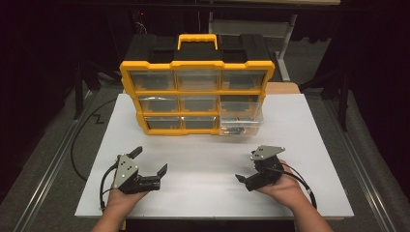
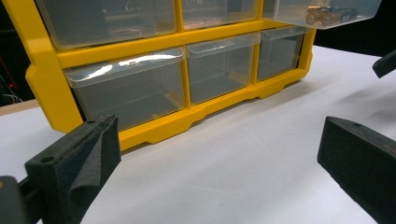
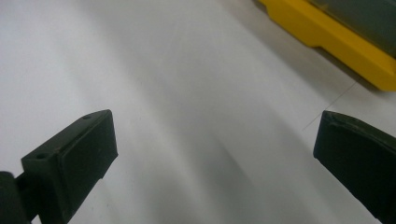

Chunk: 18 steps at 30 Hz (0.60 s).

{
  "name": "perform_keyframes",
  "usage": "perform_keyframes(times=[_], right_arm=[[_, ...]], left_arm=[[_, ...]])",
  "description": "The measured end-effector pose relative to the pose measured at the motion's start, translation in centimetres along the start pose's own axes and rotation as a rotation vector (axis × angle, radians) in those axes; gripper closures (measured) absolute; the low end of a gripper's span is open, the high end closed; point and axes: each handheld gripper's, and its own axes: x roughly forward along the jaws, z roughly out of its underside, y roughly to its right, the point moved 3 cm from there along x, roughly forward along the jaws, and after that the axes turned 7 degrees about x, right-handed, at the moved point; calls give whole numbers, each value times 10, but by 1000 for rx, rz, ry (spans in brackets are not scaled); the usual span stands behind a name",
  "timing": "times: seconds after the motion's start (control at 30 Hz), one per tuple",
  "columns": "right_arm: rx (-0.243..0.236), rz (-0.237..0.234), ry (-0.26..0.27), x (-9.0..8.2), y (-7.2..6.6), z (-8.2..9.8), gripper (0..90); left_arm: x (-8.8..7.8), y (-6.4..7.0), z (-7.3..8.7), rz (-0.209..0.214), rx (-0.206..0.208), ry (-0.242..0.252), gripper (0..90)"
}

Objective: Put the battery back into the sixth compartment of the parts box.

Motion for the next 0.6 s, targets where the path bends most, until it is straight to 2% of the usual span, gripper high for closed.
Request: perform_keyframes(times=[0.13, 0.17, 0.23, 0.37, 0.4, 0.5, 0.6], right_arm=[[25, 24, 78, 3, -2, 6, 8], [40, 22, 100, 3, -2, 8, 8], [39, 18, 137, 3, -3, 11, 8], [29, 16, 171, 2, -2, 11, 8], [33, 15, 175, 2, -2, 10, 8], [85, 17, 211, 2, 3, 11, 8], [81, 28, 217, 2, 2, 12, 8]], left_arm=[[0, 0, 0, -2, 4, -3, 4], [0, 0, 0, -3, 5, -3, 4], [0, 0, -1, -5, 10, 0, 4], [1, 0, -1, -10, 17, -4, 4], [2, 1, 0, -12, 15, -6, 4], [3, 2, 0, -13, 10, -14, 4], [6, 6, 1, -7, 9, -27, 4]])
